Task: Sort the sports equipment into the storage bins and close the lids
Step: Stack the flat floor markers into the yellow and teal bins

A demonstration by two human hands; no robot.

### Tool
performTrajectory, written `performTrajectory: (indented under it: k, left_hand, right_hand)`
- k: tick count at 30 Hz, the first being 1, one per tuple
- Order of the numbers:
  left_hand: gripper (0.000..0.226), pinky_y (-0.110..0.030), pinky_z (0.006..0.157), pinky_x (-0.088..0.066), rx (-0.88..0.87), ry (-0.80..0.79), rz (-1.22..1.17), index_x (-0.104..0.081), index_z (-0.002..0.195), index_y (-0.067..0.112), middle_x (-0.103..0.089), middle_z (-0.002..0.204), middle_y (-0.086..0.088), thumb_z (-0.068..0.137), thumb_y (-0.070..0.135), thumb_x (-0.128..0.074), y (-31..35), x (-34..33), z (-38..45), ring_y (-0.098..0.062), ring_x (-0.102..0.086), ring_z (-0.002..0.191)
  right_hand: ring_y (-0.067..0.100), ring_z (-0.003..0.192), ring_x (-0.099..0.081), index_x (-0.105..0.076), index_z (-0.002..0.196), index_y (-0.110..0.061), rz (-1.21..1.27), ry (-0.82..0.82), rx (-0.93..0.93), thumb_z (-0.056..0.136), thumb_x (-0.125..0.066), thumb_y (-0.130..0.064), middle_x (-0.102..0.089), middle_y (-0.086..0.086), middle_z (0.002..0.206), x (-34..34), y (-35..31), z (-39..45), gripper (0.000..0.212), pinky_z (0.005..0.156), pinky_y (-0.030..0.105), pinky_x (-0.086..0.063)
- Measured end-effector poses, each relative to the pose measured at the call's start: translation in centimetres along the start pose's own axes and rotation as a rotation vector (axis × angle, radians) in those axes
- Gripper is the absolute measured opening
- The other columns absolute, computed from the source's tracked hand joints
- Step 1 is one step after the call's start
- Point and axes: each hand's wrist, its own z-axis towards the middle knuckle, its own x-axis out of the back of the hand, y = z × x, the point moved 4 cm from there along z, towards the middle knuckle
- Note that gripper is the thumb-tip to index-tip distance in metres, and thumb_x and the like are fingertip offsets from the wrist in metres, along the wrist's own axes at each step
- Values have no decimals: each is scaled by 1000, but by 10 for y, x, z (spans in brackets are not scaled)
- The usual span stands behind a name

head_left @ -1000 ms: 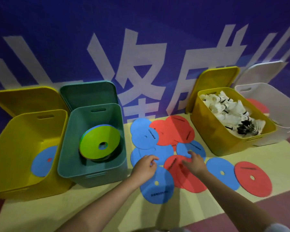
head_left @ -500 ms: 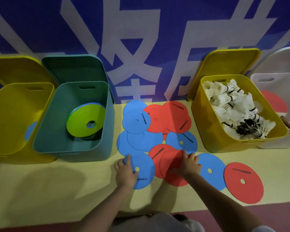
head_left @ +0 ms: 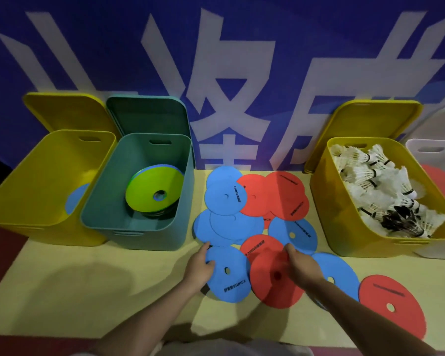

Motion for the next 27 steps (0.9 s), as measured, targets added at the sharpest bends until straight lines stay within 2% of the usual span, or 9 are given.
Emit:
performTrajectory:
  k: [4, 8, 10, 12, 14, 16, 20, 24, 27]
  left_hand:
    - [47, -12, 62, -39, -20, 33, -88, -42, 141, 20, -53, 131, 0, 96, 9, -45, 18, 17, -3, 2, -49, 81]
    - [40, -30, 55, -40, -80, 84, -155, -52, 130, 24, -59, 84, -4, 94, 8, -42, 45, 38, 0, -16, -51, 60]
    - [40, -29, 71, -45, -136, 117, -203, -54, 127, 22, -62, 108, -5, 93, 3, -42, 63, 51, -1, -15, -57, 84]
    - [42, -15, 76, -44, -186, 146, -299, -54, 124, 23, -57, 126, 1, 93, -1, -42, 82, 68, -6, -8, -54, 99]
    - [42, -5, 76, -42, -251, 163, -380, -53, 120, 28, -54, 127, 4, 93, -3, -43, 102, 88, -12, -7, -53, 105]
    - [43, -8, 83, -42, -323, 189, -444, -54, 117, 29, -55, 125, 6, 92, -4, -44, 118, 111, -17, -9, -52, 112]
    - [41, -14, 88, -46, -399, 302, -528, -56, 118, 32, -58, 119, 11, 93, 1, -47, 128, 175, -23, -8, -54, 110]
    - [40, -35, 89, -51, -421, 395, -566, -56, 117, 39, -57, 122, 9, 94, 8, -46, 114, 250, -22, -13, -56, 110]
    - [40, -25, 83, -52, -447, 450, -583, -57, 119, 33, -57, 120, 9, 93, 5, -44, 99, 304, -22, -10, -56, 106]
  right_hand:
    - [27, 97, -63, -51, 125, -24, 165, 71, 106, 92, -54, -25, -68, 2, 105, 22, -15, -4, 33, 71, 32, -43]
    - [23, 110, -60, -55, 130, -21, 489, 226, 50, 92, -58, -15, -65, 4, 119, 46, -31, 2, 39, 88, 27, -44]
    - [23, 112, -57, -56, 130, -16, 704, 315, -36, 92, -57, -10, -62, 8, 123, 62, -38, 6, 38, 89, 25, -41]
    - [21, 105, -56, -57, 127, -16, 921, 378, -103, 93, -56, -8, -59, 10, 121, 78, -47, 9, 35, 85, 26, -41]
    - [18, 104, -55, -58, 123, -20, 1095, 421, -112, 93, -55, -8, -58, 8, 122, 94, -59, 12, 33, 83, 27, -43]
    - [15, 103, -57, -60, 121, -22, 1202, 451, -73, 92, -56, -9, -58, 4, 122, 110, -78, 15, 32, 80, 25, -45]
    - [0, 90, -57, -60, 121, -18, 1288, 484, 14, 92, -58, -9, -60, -3, 109, 142, -138, 16, 31, 71, 10, -47]
    - [12, 95, -58, -59, 124, -19, 1300, 526, 73, 92, -58, -13, -60, 0, 112, 149, -209, 21, 33, 75, 21, -46]
    - [16, 102, -56, -58, 123, -23, 1310, 582, 95, 93, -55, -12, -58, 1, 118, 143, -262, 25, 32, 81, 26, -43]
